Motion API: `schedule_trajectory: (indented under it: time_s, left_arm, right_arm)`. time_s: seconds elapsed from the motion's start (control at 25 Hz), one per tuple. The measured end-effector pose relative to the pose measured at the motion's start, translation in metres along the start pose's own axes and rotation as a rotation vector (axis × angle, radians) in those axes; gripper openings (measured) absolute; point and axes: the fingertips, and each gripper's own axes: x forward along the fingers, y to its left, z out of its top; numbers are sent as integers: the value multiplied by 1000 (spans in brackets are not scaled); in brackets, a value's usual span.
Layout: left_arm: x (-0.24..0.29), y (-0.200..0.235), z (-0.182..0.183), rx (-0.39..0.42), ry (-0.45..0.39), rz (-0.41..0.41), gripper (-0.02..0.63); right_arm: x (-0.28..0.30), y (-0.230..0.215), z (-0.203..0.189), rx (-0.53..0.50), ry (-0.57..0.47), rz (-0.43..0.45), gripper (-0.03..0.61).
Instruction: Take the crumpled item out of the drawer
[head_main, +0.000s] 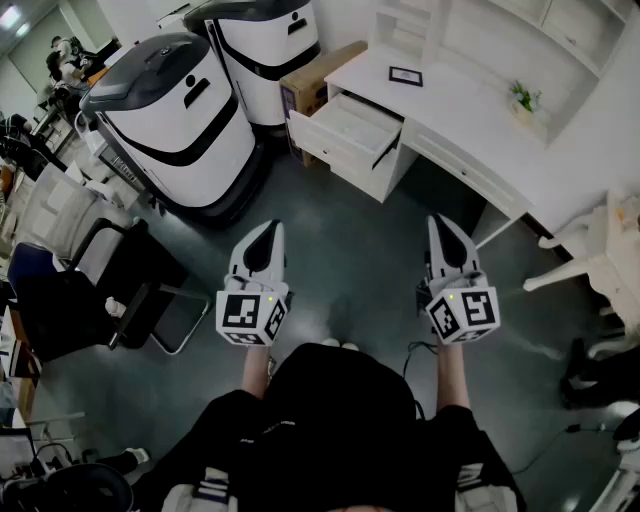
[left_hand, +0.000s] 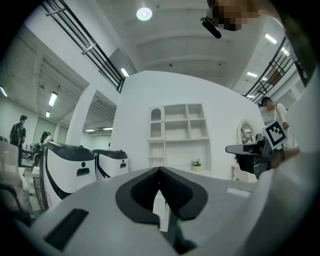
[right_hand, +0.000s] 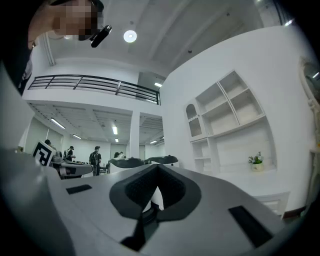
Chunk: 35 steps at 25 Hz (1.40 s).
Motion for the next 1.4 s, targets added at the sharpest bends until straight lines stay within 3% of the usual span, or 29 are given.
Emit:
schedule_trajectory:
  time_s: [0.92, 1.4]
  left_arm:
    - [9, -21, -17, -18, 49, 28, -2]
    - [93, 36, -37, -42, 62, 38, -3]
  right_arm:
    - [9, -19, -13, 58, 17, 55, -9]
    - [107, -40, -42, 57, 52, 66, -9]
